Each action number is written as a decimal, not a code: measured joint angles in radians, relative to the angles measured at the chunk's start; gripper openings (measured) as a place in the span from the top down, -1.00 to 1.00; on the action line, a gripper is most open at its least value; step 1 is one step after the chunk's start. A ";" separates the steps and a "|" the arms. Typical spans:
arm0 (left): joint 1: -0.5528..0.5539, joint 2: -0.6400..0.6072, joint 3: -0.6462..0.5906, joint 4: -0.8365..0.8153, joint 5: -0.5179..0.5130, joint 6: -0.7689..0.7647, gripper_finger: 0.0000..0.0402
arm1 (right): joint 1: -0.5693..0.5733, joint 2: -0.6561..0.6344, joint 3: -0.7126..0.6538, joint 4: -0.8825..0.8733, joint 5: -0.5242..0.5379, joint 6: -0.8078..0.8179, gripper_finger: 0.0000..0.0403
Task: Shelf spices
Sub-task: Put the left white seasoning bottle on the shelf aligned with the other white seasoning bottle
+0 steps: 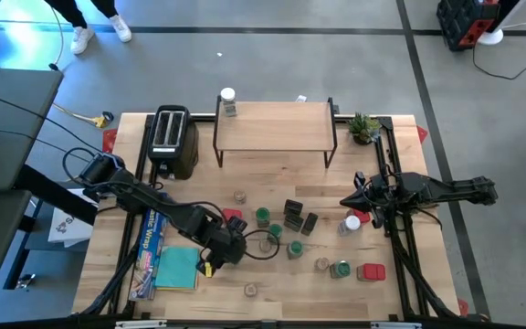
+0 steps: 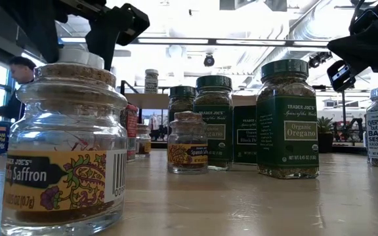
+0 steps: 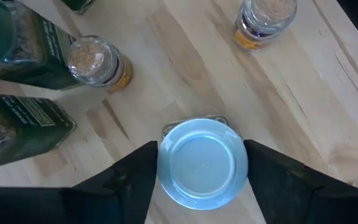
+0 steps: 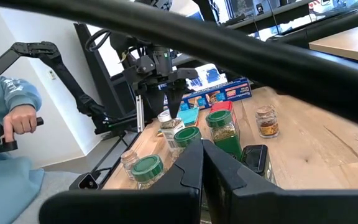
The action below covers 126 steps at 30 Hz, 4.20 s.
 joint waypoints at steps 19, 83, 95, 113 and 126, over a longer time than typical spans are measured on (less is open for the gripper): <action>-0.030 -0.075 -0.001 -0.242 -0.207 -0.893 -0.06 | 0.000 0.000 0.000 0.000 0.000 0.000 1.00; -0.085 -0.107 -0.129 -0.053 -0.202 -0.367 -0.54 | 0.000 0.000 0.000 0.000 0.000 0.000 1.00; -0.088 -0.107 -0.128 0.011 -0.176 -0.011 -0.54 | 0.000 0.000 0.000 0.000 0.000 0.000 1.00; -0.033 -0.107 -0.128 0.018 -0.087 0.055 -0.53 | 0.000 0.000 0.000 0.000 0.000 0.000 1.00; -0.027 -0.107 -0.126 0.008 -0.081 -0.108 -0.04 | 0.000 0.000 0.000 0.000 0.000 0.000 1.00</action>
